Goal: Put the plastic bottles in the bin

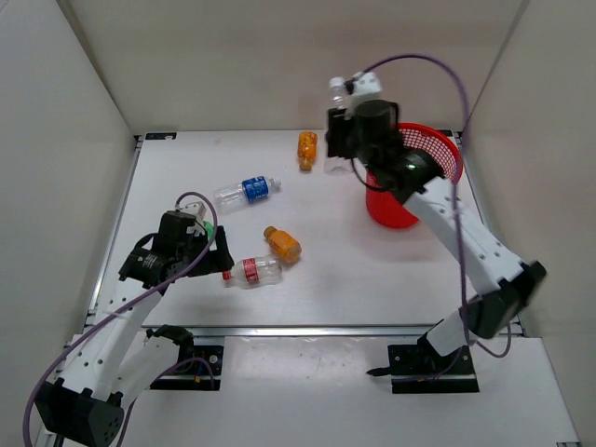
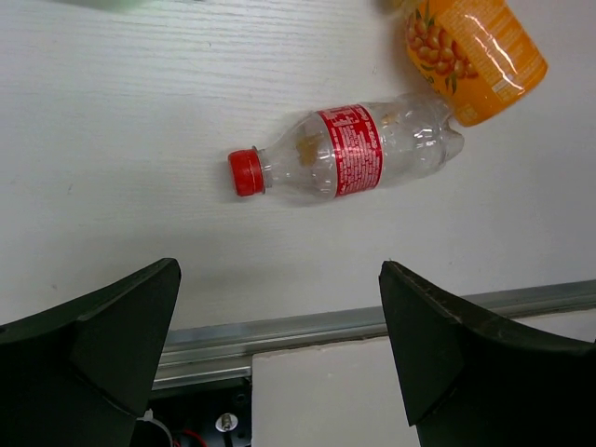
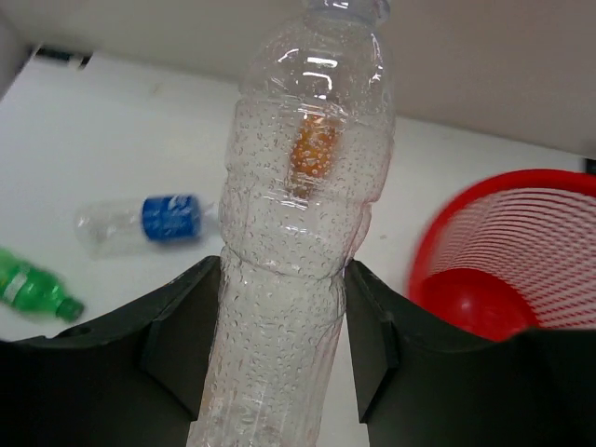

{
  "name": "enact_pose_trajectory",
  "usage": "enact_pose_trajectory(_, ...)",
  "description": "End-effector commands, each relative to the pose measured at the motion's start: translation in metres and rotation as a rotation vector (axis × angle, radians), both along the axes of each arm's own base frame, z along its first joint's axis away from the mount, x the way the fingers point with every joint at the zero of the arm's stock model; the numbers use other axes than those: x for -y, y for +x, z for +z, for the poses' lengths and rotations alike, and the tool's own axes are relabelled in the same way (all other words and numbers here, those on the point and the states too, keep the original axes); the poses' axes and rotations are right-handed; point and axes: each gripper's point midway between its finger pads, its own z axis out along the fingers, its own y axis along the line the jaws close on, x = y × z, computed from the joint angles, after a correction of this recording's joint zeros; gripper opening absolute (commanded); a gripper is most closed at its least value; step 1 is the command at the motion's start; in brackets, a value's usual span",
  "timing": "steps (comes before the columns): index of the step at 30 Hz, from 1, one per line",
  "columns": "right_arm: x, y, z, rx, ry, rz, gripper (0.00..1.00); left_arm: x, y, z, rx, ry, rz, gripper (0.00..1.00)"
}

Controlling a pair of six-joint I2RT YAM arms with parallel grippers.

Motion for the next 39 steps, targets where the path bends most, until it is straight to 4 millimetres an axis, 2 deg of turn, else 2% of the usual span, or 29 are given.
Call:
enact_pose_trajectory(1,0.098,0.013,-0.008,-0.002,-0.055,-0.241,0.21,-0.002,0.010,0.003,0.025,-0.016,0.059,0.99)
enact_pose_trajectory(2,0.109,0.012,-0.006,0.003,-0.029,-0.250,0.21,-0.001,0.013,0.004,0.033,-0.026,0.069,0.99)
enact_pose_trajectory(5,0.168,0.021,-0.032,-0.028,0.007,-0.329,0.22,-0.002,0.015,0.003,0.024,-0.041,0.102,0.99)
enact_pose_trajectory(6,0.175,0.022,-0.036,-0.036,0.004,-0.335,0.22,-0.002,0.016,0.002,0.015,-0.049,0.119,0.99)
enact_pose_trajectory(7,0.184,0.025,-0.049,-0.062,-0.008,-0.354,0.23,-0.008,0.019,0.003,0.027,-0.036,0.154,0.99)
enact_pose_trajectory(8,0.192,0.026,-0.057,-0.076,-0.018,-0.373,0.30,-0.016,0.020,0.000,0.019,-0.019,0.220,0.99)
enact_pose_trajectory(9,0.194,0.027,-0.065,-0.088,-0.035,-0.373,0.42,-0.026,0.023,-0.003,0.002,0.001,0.287,0.99)
enact_pose_trajectory(10,0.197,0.033,-0.069,-0.092,-0.041,-0.380,0.45,-0.033,0.024,-0.005,-0.008,0.011,0.325,0.99)
enact_pose_trajectory(12,0.199,0.035,-0.067,-0.086,-0.053,-0.383,0.67,-0.037,0.033,0.003,0.012,0.000,0.347,0.99)
enact_pose_trajectory(15,0.201,0.037,-0.050,-0.048,-0.058,-0.396,0.92,-0.037,0.042,0.017,0.068,-0.014,0.375,0.99)
enact_pose_trajectory(16,0.199,0.037,-0.047,-0.038,-0.064,-0.391,0.96,-0.037,0.044,0.017,0.078,-0.019,0.385,0.99)
enact_pose_trajectory(17,0.198,0.033,-0.035,-0.010,-0.056,-0.390,0.99,-0.042,0.044,0.015,0.077,-0.021,0.412,0.99)
enact_pose_trajectory(18,0.191,0.031,-0.031,0.001,-0.055,-0.369,1.00,-0.044,0.048,0.016,0.089,-0.028,0.431,0.99)
enact_pose_trajectory(21,0.190,0.013,-0.004,0.074,-0.049,-0.365,0.99,-0.056,0.051,0.009,0.093,-0.023,0.505,0.99)
enact_pose_trajectory(22,0.188,0.008,-0.007,0.069,-0.060,-0.358,1.00,-0.060,0.056,0.010,0.106,-0.014,0.539,0.99)
enact_pose_trajectory(23,0.190,0.002,0.004,0.099,-0.055,-0.360,0.99,-0.065,0.062,0.012,0.121,-0.002,0.563,0.98)
enact_pose_trajectory(26,0.195,-0.016,0.009,0.121,-0.064,-0.365,0.99,-0.071,0.077,0.009,0.123,-0.013,0.611,0.99)
enact_pose_trajectory(28,0.208,-0.025,0.015,0.148,-0.029,-0.399,0.99,-0.073,0.084,0.001,0.113,-0.024,0.637,0.98)
enact_pose_trajectory(30,0.206,-0.030,0.015,0.142,0.058,-0.376,0.99,-0.075,0.094,-0.007,0.104,-0.061,0.692,0.99)
enact_pose_trajectory(31,0.209,-0.033,0.008,0.128,0.071,-0.370,1.00,-0.083,0.094,-0.012,0.092,-0.068,0.719,0.99)
enact_pose_trajectory(32,0.202,-0.037,0.006,0.128,0.084,-0.321,0.99,-0.081,0.099,-0.016,0.089,-0.091,0.736,0.99)
enact_pose_trajectory(35,0.211,-0.046,-0.001,0.101,0.048,-0.354,0.99,-0.095,0.110,-0.026,0.102,-0.087,0.835,0.99)
enact_pose_trajectory(39,0.212,-0.055,-0.012,0.077,0.003,-0.384,0.99,-0.109,0.131,-0.034,0.127,-0.081,0.929,0.99)
